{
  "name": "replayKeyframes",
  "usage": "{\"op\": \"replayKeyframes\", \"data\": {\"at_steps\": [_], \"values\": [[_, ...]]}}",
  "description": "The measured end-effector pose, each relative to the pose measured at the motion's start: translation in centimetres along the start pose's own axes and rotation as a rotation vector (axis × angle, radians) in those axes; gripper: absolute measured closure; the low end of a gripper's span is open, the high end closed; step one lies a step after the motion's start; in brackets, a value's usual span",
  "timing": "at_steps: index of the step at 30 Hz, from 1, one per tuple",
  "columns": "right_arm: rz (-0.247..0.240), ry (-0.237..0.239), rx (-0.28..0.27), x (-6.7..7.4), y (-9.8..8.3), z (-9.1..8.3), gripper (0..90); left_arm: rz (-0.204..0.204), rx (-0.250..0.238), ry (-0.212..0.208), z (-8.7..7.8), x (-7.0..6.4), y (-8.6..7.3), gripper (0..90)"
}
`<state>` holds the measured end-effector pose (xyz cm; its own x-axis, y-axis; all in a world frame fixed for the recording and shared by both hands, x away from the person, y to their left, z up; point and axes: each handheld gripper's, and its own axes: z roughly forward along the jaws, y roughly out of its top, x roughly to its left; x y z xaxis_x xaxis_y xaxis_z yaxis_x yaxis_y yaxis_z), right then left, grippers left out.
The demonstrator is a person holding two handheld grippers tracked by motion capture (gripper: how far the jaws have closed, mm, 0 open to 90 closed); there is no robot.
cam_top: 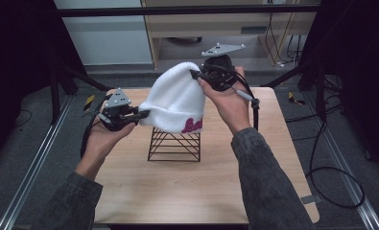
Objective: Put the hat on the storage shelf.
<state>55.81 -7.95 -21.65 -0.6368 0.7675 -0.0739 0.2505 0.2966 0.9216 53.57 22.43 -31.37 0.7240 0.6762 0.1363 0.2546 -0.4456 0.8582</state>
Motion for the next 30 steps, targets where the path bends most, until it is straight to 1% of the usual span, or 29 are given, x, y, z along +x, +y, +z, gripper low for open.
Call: {"op": "replayKeyframes", "data": {"at_steps": [2, 3, 4, 5, 9, 14, 17, 18, 20, 22, 23, 25, 27, 30], "values": [[0.0, 0.0, 0.009, -0.1, -0.2, 0.6, 81.6, 0.001, 0.007, 0.003, 0.2, 0.2, -0.1, 75.3], [0.0, 0.001, 0.013, -0.1, -0.3, 0.9, 81.6, -0.014, 0.014, 0.007, 0.7, 0.6, -0.4, 75.4], [-0.001, 0.001, 0.016, -0.1, -0.3, 1.1, 81.6, -0.014, 0.014, 0.007, 0.7, 0.6, -0.4, 75.4], [-0.004, -0.002, 0.023, -0.1, -0.4, 1.4, 81.7, -0.035, 0.015, 0.008, 1.3, 0.9, -0.7, 75.5], [-0.01, -0.004, 0.027, 0.0, -0.5, 1.9, 81.7, -0.032, 0.023, 0.013, 1.7, 1.2, -1.1, 75.6], [-0.026, 0.015, 0.033, 0.6, -1.1, 1.8, 81.6, -0.038, 0.021, 0.013, 1.5, 1.3, -2.0, 75.6], [-0.032, 0.03, 0.034, 1.1, -1.5, 1.6, 81.5, -0.025, 0.032, 0.013, 1.1, 1.2, -2.5, 75.7], [-0.04, 0.036, 0.035, 1.4, -1.7, 1.5, 81.4, -0.032, 0.027, 0.013, 1.1, 1.2, -2.7, 75.7], [-0.05, 0.041, 0.039, 1.7, -1.9, 1.4, 81.3, -0.034, 0.029, 0.011, 1.0, 1.1, -3.0, 75.7], [-0.053, 0.045, 0.045, 1.8, -2.0, 1.4, 81.3, -0.033, 0.033, 0.013, 0.9, 1.1, -3.2, 75.7], [-0.053, 0.047, 0.049, 1.9, -2.1, 1.4, 81.2, -0.026, 0.038, 0.017, 1.0, 1.2, -3.3, 75.7], [-0.063, 0.048, 0.057, 2.1, -2.2, 1.5, 81.1, -0.029, 0.044, 0.024, 1.1, 1.3, -3.4, 75.7], [-0.066, 0.048, 0.062, 2.1, -2.3, 1.6, 81.0, -0.033, 0.048, 0.023, 1.3, 1.4, -3.6, 75.7], [-0.067, 0.061, 0.073, 2.3, -2.6, 1.9, 80.8, -0.038, 0.055, 0.015, 1.3, 1.3, -4.2, 75.7]]}}
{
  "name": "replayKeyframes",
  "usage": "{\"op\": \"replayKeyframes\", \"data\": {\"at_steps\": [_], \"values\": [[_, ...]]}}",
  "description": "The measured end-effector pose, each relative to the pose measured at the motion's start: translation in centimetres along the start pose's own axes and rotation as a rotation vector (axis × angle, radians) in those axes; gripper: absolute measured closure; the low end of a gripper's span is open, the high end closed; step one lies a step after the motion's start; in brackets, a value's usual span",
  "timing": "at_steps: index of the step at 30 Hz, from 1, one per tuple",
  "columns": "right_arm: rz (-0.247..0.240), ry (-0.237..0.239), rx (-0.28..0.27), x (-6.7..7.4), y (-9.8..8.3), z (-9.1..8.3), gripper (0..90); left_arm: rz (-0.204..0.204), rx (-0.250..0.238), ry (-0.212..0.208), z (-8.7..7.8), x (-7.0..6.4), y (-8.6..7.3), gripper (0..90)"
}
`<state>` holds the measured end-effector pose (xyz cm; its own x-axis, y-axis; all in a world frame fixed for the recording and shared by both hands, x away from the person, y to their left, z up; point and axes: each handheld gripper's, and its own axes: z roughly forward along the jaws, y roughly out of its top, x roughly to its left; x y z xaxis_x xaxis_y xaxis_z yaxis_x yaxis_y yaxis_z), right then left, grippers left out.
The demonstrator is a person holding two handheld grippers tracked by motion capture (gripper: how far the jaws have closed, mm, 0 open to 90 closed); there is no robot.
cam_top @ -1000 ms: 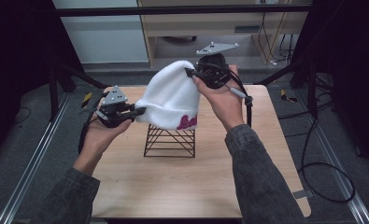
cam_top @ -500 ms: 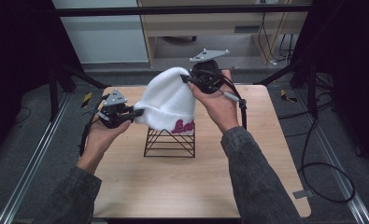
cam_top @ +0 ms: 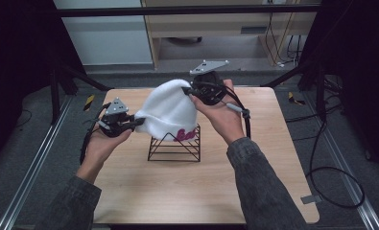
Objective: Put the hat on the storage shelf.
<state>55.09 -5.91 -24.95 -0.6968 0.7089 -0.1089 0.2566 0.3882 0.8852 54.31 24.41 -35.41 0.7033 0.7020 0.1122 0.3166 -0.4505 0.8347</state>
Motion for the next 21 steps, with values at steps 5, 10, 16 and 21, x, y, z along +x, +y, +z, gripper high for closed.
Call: {"op": "replayKeyframes", "data": {"at_steps": [5, 10, 16, 21], "values": [[0.0, 0.009, 0.0, 0.2, -0.2, 0.0, 80.7, 0.0, -0.006, -0.01, -0.3, -0.2, -0.4, 75.6], [-0.002, 0.02, -0.003, 0.5, -0.3, -0.1, 80.8, -0.001, -0.002, -0.024, -0.5, -0.4, -0.8, 75.4], [-0.005, 0.033, 0.009, 0.6, -0.9, -0.5, 80.8, 0.006, -0.003, -0.035, -0.6, -0.8, -1.2, 75.4], [-0.012, 0.045, 0.025, 0.8, -1.6, -0.8, 80.8, 0.016, 0.012, -0.043, -0.4, -1.1, -1.6, 75.4]]}}
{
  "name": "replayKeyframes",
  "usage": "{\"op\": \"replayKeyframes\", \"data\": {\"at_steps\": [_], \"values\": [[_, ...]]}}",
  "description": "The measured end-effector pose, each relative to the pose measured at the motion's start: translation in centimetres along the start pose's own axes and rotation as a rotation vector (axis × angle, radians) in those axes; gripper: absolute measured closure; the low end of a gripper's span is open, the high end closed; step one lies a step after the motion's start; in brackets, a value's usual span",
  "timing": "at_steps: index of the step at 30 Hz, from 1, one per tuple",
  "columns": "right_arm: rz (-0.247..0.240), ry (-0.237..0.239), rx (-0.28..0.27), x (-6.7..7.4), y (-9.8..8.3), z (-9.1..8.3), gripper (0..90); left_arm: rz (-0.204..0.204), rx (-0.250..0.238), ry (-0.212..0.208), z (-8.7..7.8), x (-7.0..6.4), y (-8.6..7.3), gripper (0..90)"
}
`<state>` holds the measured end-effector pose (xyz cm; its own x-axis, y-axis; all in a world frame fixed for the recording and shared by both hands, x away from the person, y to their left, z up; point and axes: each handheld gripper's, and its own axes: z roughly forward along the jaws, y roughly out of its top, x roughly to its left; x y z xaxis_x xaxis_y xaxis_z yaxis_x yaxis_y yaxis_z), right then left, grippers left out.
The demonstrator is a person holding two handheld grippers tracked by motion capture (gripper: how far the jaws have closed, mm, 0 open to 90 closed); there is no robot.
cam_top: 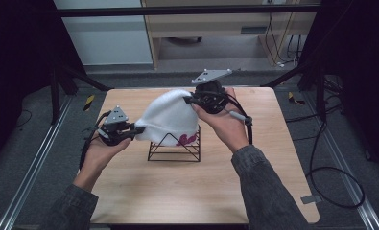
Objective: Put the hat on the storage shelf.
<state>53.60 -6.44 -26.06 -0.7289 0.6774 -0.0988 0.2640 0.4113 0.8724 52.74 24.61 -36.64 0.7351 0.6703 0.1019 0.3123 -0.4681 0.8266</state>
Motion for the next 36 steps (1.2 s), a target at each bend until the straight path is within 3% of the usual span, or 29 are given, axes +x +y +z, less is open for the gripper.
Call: {"op": "replayKeyframes", "data": {"at_steps": [18, 36], "values": [[-0.01, 0.03, 0.032, 0.9, -1.3, -0.1, 80.8, -0.004, 0.013, -0.024, 0.4, -0.7, -1.7, 75.5], [-0.005, 0.053, 0.074, 1.3, -2.9, 0.9, 80.9, -0.017, 0.04, -0.041, 1.4, -1.1, -3.5, 75.4]]}}
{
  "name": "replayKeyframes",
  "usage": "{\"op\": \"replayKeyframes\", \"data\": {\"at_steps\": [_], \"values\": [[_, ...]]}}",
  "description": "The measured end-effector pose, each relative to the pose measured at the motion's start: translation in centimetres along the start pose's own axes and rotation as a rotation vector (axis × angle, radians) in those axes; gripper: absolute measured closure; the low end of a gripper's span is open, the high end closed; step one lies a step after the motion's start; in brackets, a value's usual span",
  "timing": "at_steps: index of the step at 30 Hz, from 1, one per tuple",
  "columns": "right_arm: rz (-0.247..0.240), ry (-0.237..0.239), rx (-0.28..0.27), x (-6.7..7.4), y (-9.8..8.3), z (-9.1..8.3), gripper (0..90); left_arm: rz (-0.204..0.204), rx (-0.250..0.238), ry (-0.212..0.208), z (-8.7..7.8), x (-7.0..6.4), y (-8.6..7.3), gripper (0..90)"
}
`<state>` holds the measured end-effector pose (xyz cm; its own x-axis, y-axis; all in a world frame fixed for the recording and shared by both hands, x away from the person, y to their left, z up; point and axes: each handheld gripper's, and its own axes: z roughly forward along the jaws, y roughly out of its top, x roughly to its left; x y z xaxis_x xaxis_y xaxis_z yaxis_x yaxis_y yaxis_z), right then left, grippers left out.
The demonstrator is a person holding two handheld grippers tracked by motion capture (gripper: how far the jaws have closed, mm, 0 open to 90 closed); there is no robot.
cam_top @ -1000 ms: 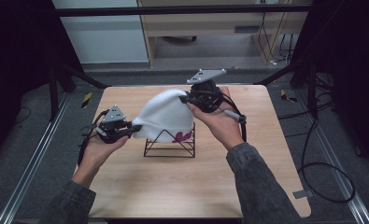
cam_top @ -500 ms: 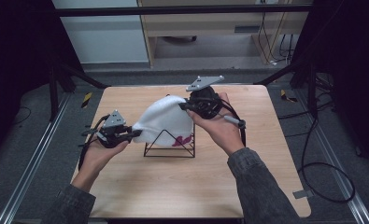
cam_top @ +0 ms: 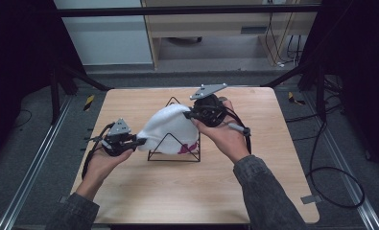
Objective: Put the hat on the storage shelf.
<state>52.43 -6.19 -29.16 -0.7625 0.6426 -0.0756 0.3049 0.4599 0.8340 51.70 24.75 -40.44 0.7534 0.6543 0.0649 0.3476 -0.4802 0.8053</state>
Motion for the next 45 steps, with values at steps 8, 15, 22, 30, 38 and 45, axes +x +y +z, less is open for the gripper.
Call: {"op": "replayKeyframes", "data": {"at_steps": [8, 15, 22, 30, 38, 45], "values": [[-0.008, 0.014, 0.022, 0.5, -0.4, 0.6, 81.0, -0.018, -0.002, -0.01, 0.5, 0.1, -1.2, 75.4], [-0.012, 0.025, 0.03, 0.9, -0.7, 1.1, 81.0, -0.018, 0.016, -0.018, 0.9, 0.1, -1.9, 75.3], [-0.021, 0.025, 0.039, 1.3, -0.8, 1.4, 80.9, -0.017, 0.028, -0.03, 1.2, 0.0, -2.6, 75.3], [-0.028, 0.038, 0.058, 2.0, -1.3, 2.3, 81.0, -0.02, 0.063, -0.04, 2.0, 0.1, -3.4, 75.1], [-0.033, 0.053, 0.074, 2.4, -1.3, 2.8, 80.6, -0.027, 0.082, -0.041, 2.3, 0.2, -3.9, 74.9], [-0.03, 0.067, 0.1, 2.5, -1.1, 3.3, 78.3, -0.027, 0.09, -0.037, 2.2, 0.0, -4.2, 73.0]]}}
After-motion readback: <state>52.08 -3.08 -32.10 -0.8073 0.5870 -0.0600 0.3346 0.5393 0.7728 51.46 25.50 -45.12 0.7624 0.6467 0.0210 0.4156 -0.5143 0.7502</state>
